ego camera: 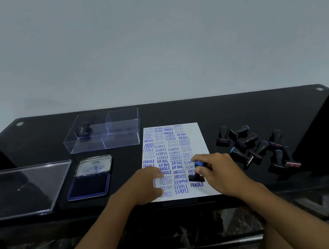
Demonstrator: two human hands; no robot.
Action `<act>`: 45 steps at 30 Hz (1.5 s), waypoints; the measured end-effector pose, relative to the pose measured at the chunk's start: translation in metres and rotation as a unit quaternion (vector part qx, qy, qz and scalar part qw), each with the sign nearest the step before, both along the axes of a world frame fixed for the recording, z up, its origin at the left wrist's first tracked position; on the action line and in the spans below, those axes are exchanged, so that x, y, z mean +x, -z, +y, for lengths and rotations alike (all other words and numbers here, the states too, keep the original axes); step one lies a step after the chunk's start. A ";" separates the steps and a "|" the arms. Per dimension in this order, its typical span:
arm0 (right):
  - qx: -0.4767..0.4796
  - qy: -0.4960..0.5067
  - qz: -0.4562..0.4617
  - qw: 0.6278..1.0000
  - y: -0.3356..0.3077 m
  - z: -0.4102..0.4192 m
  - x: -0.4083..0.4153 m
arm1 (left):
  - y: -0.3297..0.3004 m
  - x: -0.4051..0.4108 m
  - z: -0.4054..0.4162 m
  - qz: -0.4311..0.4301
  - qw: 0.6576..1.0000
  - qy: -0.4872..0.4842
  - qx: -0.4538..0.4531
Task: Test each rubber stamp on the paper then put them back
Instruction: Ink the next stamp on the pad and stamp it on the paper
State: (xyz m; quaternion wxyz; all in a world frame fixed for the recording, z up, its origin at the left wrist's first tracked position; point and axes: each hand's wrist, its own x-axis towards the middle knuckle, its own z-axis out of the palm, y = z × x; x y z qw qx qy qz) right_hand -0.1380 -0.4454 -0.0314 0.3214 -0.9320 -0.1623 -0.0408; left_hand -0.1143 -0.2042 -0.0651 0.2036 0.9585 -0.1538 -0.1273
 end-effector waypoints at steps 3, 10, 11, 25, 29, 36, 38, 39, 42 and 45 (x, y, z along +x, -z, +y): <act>0.003 0.034 -0.006 0.999 -0.008 -0.003 0.002 | -0.001 0.001 -0.003 -0.011 1.000 -0.023 -0.003; 0.065 0.071 0.015 0.995 -0.016 -0.017 -0.003 | -0.013 0.000 -0.017 -0.066 0.997 -0.044 0.004; 0.070 0.079 0.017 0.994 -0.017 -0.020 -0.003 | -0.016 0.000 -0.022 -0.069 0.997 -0.038 -0.005; 0.010 0.315 -0.024 0.949 -0.024 -0.174 -0.011 | -0.056 0.020 -0.206 -0.115 0.983 0.137 -0.035; -0.045 0.365 -0.010 0.930 -0.020 -0.214 -0.008 | -0.064 0.021 -0.247 -0.108 0.977 0.180 -0.038; -0.035 0.373 0.023 0.927 0.005 -0.233 0.006 | -0.049 0.032 -0.276 -0.095 0.973 0.211 -0.015; -0.026 0.374 0.034 0.927 0.011 -0.235 0.010 | -0.044 0.037 -0.278 -0.089 0.975 0.205 -0.012; -0.025 0.373 0.036 0.927 0.013 -0.236 0.013 | -0.043 0.039 -0.277 -0.089 0.975 0.203 -0.013; -0.025 0.386 0.045 0.921 0.019 -0.236 0.018 | -0.040 0.043 -0.276 -0.087 0.975 0.203 -0.019; -0.059 0.402 0.036 0.913 0.013 -0.226 0.015 | -0.037 0.045 -0.271 -0.080 0.977 0.196 -0.022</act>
